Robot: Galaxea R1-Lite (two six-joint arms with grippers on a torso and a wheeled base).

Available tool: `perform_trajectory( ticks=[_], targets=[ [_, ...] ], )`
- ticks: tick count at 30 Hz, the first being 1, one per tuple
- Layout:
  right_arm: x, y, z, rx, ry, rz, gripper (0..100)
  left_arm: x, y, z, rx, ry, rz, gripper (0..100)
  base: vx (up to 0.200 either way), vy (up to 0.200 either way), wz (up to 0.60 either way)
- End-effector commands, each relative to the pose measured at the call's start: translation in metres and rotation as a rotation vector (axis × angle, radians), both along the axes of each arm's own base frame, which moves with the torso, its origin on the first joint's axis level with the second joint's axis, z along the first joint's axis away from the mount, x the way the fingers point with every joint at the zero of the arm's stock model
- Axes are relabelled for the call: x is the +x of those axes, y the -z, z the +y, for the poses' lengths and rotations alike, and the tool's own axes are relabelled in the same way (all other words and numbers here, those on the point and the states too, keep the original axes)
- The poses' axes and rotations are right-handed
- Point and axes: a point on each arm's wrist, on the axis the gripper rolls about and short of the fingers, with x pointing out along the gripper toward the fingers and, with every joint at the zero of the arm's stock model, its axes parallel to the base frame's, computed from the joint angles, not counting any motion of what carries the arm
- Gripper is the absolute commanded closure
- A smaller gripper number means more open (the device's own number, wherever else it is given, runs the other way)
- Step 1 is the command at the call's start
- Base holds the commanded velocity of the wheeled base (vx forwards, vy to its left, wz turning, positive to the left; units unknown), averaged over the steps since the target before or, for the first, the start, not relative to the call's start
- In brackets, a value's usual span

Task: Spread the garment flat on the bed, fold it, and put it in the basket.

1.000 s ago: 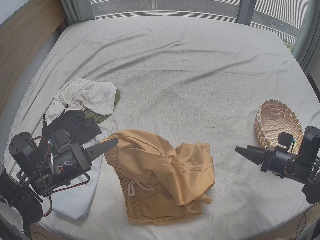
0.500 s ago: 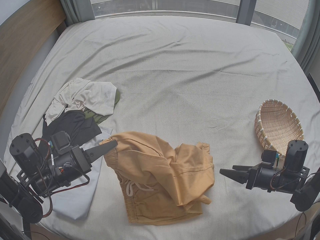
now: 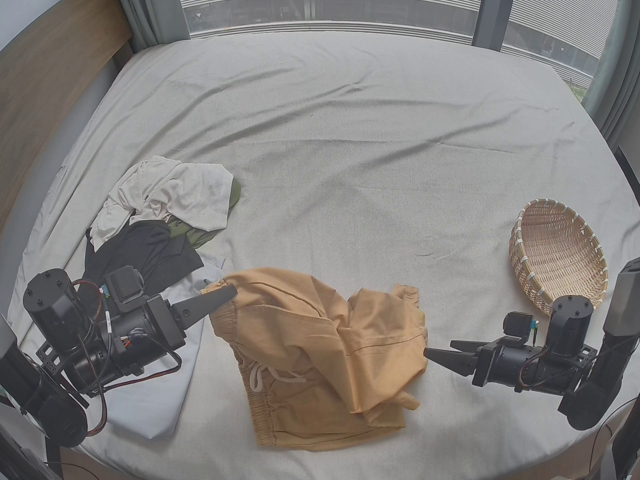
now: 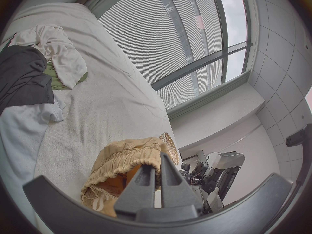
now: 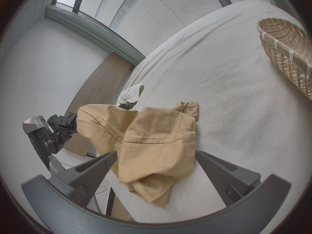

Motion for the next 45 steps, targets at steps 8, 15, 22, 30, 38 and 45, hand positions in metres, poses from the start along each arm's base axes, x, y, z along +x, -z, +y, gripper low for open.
perform_trajectory(
  ticks=[8, 15, 22, 30, 38, 45],
  targets=[
    [0.022, 0.026, 0.006, -0.014, 0.008, 0.055, 0, -0.001, 0.002, 0.0, 0.015, 0.0, -0.004, 100, 0.0, 0.0, 0.0],
    [0.032, 0.03, 0.009, -0.009, 0.01, 0.043, 0, -0.002, 0.001, 0.0, 0.014, 0.003, -0.011, 100, 0.0, 0.0, 0.0],
    [0.052, 0.032, 0.017, 0.004, 0.012, -0.007, 0, -0.003, 0.001, 0.0, 0.017, 0.004, -0.012, 100, 0.0, 0.0, 0.0],
    [0.06, 0.032, 0.024, 0.044, 0.009, -0.005, 0, -0.007, 0.003, -0.005, 0.035, 0.029, -0.019, 100, 0.0, 0.0, 0.0],
    [0.045, 0.012, 0.034, 0.103, -0.023, 0.001, 0, -0.007, 0.002, -0.005, 0.035, 0.03, -0.024, 100, 0.0, 0.0, 0.0],
    [0.013, -0.014, 0.039, 0.137, -0.083, -0.011, 0, -0.004, 0.002, -0.005, 0.034, 0.024, -0.026, 100, 0.0, 0.0, 0.0]
  ],
)
